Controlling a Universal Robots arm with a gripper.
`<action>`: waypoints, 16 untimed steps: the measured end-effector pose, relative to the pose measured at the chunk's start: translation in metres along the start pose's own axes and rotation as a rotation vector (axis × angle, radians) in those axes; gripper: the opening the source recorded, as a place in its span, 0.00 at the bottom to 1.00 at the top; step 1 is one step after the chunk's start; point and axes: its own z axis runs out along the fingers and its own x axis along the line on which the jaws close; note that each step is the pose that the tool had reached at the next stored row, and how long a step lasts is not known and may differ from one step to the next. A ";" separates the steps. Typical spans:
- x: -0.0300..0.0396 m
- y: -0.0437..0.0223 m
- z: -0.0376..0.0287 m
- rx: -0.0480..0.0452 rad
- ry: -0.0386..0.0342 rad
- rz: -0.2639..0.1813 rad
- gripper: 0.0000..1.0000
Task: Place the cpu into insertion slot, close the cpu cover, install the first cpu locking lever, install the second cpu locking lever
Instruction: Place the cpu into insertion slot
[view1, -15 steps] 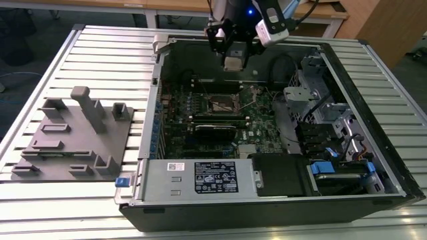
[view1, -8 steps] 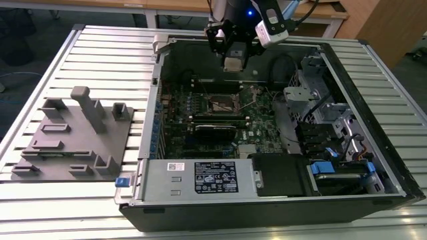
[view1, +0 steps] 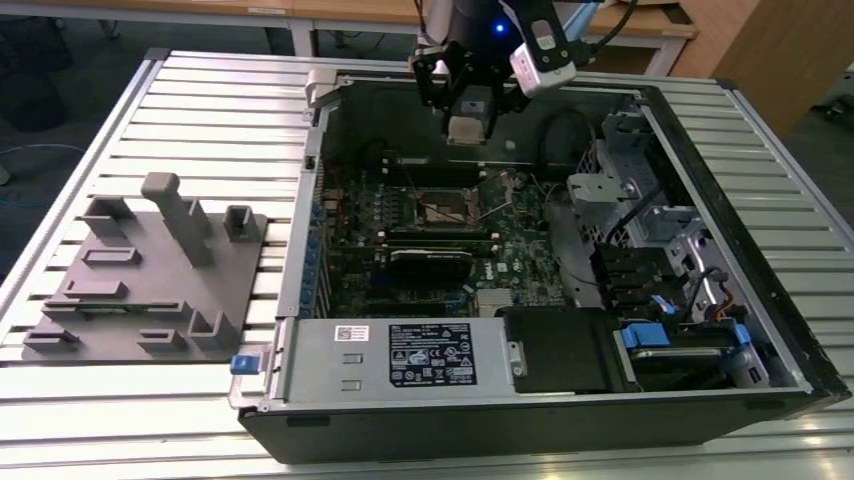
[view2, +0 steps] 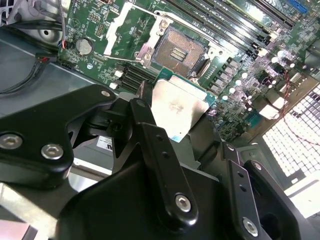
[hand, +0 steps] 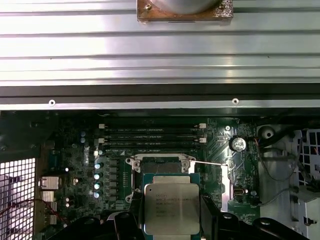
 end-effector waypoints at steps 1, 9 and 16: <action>0.0000 0.0000 0.0003 0.0001 0.0001 0.000 0.54; 0.0000 -0.0003 0.0028 0.0001 0.0001 0.000 0.54; 0.0000 -0.0004 0.0039 0.0002 0.0001 0.000 0.54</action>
